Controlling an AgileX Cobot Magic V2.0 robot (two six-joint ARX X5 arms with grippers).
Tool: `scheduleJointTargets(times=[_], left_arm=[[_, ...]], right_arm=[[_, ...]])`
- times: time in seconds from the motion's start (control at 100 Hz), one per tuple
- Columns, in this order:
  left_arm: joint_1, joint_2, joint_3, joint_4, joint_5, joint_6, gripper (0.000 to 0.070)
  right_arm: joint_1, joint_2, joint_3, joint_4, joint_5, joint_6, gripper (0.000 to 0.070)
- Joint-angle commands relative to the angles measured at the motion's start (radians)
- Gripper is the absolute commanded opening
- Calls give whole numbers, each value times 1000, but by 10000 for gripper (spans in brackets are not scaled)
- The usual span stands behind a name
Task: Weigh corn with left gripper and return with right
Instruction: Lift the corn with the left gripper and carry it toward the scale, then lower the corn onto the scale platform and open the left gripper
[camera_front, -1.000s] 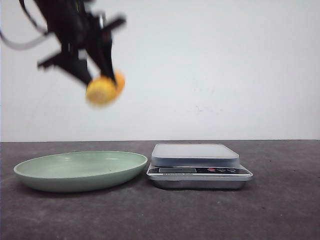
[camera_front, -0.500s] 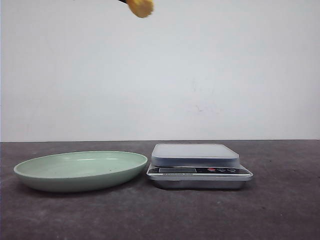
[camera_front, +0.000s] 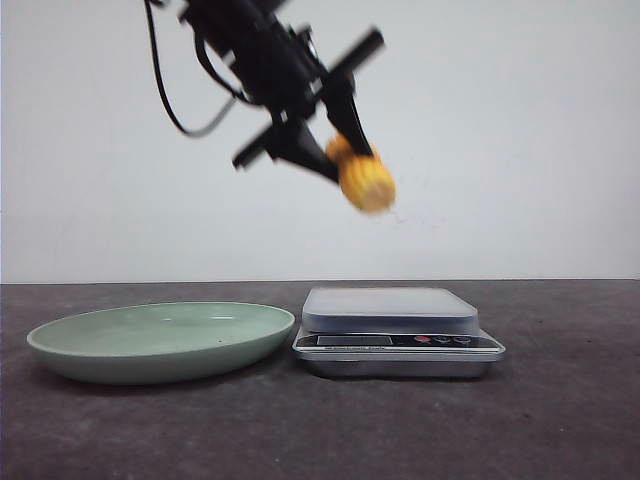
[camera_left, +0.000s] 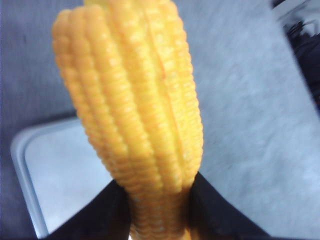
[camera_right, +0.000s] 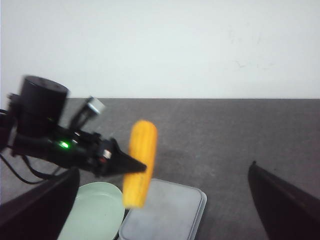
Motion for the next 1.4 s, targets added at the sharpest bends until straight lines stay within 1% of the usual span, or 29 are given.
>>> scheduleJointTargets(times=[0.0, 0.06, 0.22, 0.27, 0.3, 0.5, 0.77, 0.82, 0.87, 0.88, 0.89, 0.91, 0.95, 0.97, 1.0, 1.27, 1.39], left_arm=[[-18, 44, 18, -1, 3, -10, 4], [-23, 67, 18, -7, 3, -27, 4], [-32, 114, 18, -13, 3, -32, 7], [-32, 123, 18, -19, 3, -32, 32], [-32, 124, 18, -27, 2, -31, 33], [-32, 129, 18, -75, -32, -27, 33], [-34, 134, 18, -149, -32, -27, 39], [-34, 135, 18, -157, -32, -27, 91], [-34, 136, 18, -168, -32, -27, 224], [-34, 136, 18, -168, -32, -27, 239], [-34, 136, 18, -170, -32, -27, 281], [-34, 136, 18, -171, -33, -27, 335], [-34, 136, 18, -171, -33, -27, 411], [-34, 136, 18, -170, -33, -26, 426], [-34, 136, 18, -169, -33, -26, 435], [-30, 136, 18, -164, -32, -18, 437], [-17, 135, 27, -191, -20, 0, 448]], right_arm=[[5, 3, 15, -7, -3, 14, 683], [5, 3, 15, -21, -2, 14, 683], [5, 3, 15, -63, -3, 14, 683], [5, 3, 15, -71, -3, 14, 683], [5, 3, 15, -73, -3, 14, 683], [5, 3, 15, -74, -2, 14, 683], [4, 3, 15, -73, -1, 14, 683], [4, 3, 15, -72, -1, 14, 683], [4, 3, 15, -72, -1, 14, 683], [4, 3, 15, -71, -1, 14, 683], [4, 3, 15, -71, -1, 14, 683], [4, 3, 15, -71, -1, 15, 683], [4, 3, 15, -71, -1, 15, 683], [4, 3, 15, -71, -1, 15, 683], [5, 3, 15, -71, -1, 15, 683], [4, 3, 15, -72, -2, 29, 683], [4, 3, 15, -72, -1, 29, 683]])
